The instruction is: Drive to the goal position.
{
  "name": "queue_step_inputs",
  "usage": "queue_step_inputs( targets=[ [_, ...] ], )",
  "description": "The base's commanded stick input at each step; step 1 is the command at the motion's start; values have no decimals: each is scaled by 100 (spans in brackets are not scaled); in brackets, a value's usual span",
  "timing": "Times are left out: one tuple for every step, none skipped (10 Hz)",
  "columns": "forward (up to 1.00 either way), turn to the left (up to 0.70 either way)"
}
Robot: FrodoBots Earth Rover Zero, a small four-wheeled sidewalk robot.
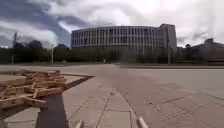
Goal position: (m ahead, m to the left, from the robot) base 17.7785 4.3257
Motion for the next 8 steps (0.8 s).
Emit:
queue_step_inputs(
  targets=[
    [70,7],
    [70,15],
    [70,23],
    [70,32],
    [70,9],
    [70,0],
    [70,0],
    [70,0]
  ],
)
